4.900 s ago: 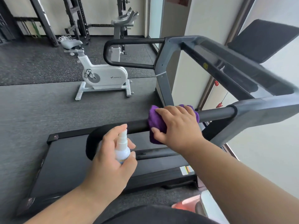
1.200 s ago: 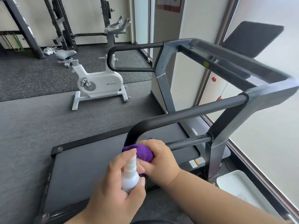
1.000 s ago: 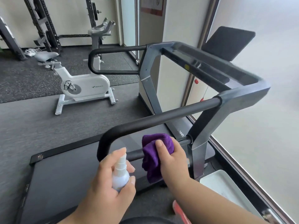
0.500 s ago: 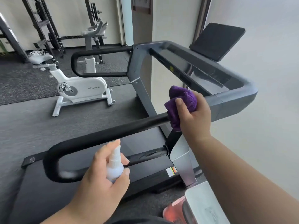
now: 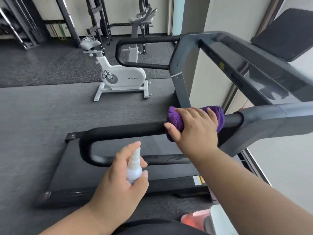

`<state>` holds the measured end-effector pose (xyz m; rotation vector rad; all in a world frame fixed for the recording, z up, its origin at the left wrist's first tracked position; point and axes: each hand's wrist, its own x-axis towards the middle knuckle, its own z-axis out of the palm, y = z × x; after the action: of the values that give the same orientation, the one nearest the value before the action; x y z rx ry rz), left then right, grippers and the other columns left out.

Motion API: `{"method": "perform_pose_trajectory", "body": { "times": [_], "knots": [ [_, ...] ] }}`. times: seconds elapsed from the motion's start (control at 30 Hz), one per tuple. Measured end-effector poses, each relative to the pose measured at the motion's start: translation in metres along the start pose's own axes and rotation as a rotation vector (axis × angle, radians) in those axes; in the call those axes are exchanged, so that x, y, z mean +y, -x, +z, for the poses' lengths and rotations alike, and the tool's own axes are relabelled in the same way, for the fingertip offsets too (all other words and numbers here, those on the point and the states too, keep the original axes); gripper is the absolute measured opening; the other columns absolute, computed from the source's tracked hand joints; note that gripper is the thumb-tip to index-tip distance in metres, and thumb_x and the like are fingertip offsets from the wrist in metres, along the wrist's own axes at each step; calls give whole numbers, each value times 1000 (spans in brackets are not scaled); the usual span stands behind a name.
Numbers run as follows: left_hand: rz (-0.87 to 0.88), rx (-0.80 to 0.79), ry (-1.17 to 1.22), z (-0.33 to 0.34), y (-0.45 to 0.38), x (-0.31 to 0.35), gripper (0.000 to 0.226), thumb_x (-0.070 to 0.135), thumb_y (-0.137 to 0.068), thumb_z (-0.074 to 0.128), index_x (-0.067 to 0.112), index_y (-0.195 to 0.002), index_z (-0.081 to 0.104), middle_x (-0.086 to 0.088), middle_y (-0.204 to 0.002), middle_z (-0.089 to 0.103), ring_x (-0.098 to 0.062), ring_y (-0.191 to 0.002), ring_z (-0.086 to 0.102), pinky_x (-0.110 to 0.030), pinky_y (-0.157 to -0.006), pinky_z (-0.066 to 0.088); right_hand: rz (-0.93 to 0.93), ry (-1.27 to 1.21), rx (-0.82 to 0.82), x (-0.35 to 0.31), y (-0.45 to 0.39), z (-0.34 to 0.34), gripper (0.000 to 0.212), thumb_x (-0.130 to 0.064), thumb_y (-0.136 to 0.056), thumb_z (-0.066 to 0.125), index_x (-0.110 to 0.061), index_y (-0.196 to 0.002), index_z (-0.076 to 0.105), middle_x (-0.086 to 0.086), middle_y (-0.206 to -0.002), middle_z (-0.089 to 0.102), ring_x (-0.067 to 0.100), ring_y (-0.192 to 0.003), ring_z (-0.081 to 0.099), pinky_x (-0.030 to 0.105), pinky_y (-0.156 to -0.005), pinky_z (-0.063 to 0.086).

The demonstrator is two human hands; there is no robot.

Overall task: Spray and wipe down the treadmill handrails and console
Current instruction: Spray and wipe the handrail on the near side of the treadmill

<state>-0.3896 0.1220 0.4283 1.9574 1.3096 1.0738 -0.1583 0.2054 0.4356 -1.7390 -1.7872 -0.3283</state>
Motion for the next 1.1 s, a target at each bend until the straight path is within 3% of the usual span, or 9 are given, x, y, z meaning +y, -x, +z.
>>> {"method": "perform_pose_trajectory", "body": {
  "times": [0.23,0.4,0.6,0.8,0.97,1.1],
  "knots": [
    [-92,51,27,-50,13,-22,77,14,-85,68,75,-119,34,21,-108,62,-7,-75,64,-13,-62,49,-109,2,-95,-78,-3,21,64,-75,-91,35,-26,-117,67,-9,-114,70,21,-109,62,48,-101,36],
    [-125,68,22,-93,29,-43,82,8,-85,68,74,-120,34,24,-108,62,-7,-82,65,-13,-63,50,-183,3,-100,-136,-5,42,63,-75,-90,37,-27,-117,67,-8,-111,71,23,-100,64,45,-93,41],
    [-141,45,48,-143,46,-77,84,6,-86,69,74,-121,33,25,-110,61,-5,-95,62,-6,-75,43,-283,42,-77,-209,-5,75,60,-76,-83,48,-27,-110,67,-7,-99,69,27,-89,62,43,-83,41],
    [-111,26,74,-189,54,-109,79,11,-86,68,72,-122,34,23,-109,61,-6,-95,62,-5,-75,43,-462,150,-43,-246,2,105,48,-66,-82,54,-24,-100,69,-6,-92,67,29,-92,59,44,-86,38],
    [-79,-6,89,-210,57,-126,72,25,-80,64,74,-122,32,23,-109,60,-7,-92,62,-6,-73,43,-614,148,44,-247,9,119,41,-57,-84,61,-22,-104,70,-6,-94,68,27,-95,61,45,-91,42],
    [-21,-46,73,-214,55,-132,73,26,-78,63,74,-123,31,24,-109,61,-8,-87,63,-7,-66,44,-723,129,14,-252,17,127,39,-52,-81,64,-25,-108,69,-7,-97,68,25,-94,61,44,-93,40]
  ]
}}
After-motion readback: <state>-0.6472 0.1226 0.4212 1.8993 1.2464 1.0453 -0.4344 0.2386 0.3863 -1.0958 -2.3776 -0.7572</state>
